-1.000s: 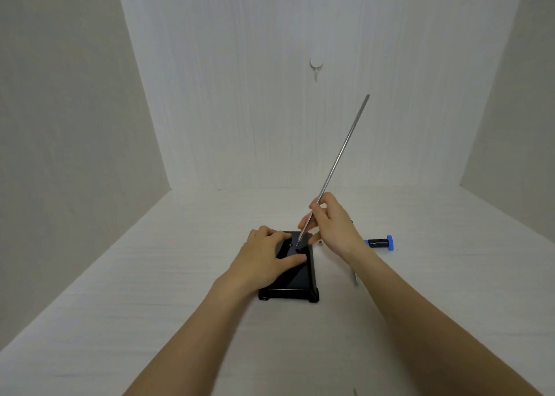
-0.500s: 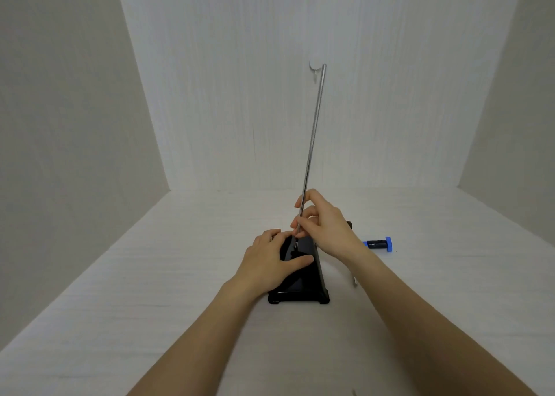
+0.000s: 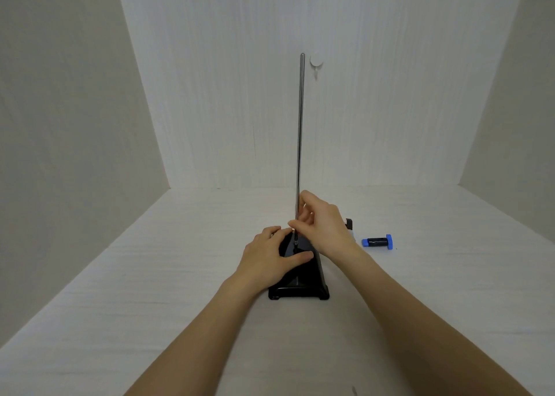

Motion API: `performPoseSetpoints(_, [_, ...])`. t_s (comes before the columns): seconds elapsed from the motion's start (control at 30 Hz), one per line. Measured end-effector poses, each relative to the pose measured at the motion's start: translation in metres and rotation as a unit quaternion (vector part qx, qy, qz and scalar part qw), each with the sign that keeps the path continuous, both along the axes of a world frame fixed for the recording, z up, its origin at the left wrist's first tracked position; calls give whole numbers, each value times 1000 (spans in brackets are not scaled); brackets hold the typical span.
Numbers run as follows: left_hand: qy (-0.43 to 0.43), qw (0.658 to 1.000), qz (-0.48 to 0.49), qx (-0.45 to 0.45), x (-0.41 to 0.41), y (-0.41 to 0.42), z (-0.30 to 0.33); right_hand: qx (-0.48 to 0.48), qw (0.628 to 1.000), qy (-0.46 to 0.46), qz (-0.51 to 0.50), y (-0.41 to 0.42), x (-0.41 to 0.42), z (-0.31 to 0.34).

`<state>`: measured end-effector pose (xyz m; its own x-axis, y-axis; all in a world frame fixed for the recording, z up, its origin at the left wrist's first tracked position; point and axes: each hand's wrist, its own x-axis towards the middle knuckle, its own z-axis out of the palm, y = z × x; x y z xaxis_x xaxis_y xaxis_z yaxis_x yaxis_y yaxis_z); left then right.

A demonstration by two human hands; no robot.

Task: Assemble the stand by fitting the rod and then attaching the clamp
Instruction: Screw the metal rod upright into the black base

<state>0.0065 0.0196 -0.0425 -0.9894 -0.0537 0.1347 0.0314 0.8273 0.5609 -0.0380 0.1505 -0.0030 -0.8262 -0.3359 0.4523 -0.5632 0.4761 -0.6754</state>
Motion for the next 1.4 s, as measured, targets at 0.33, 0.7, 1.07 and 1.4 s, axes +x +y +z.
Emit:
performPoseSetpoints(0.33, [5,1000,-2,3,-1,-2,0,-44,990,-114,71,7,3,3])
performPoseSetpoints(0.7, [-4,1000,5,12,0,-1,0,-25,998,-49,-7,-1,-3,-9])
performPoseSetpoints(1.07, [-3,1000,-1,-2,0,-1,2,-98,987,-114,50,4,2,-1])
performPoseSetpoints(1.4, [8,1000,-3,1,0,-1,2,-101,993,-59,-16,-6,1,-9])
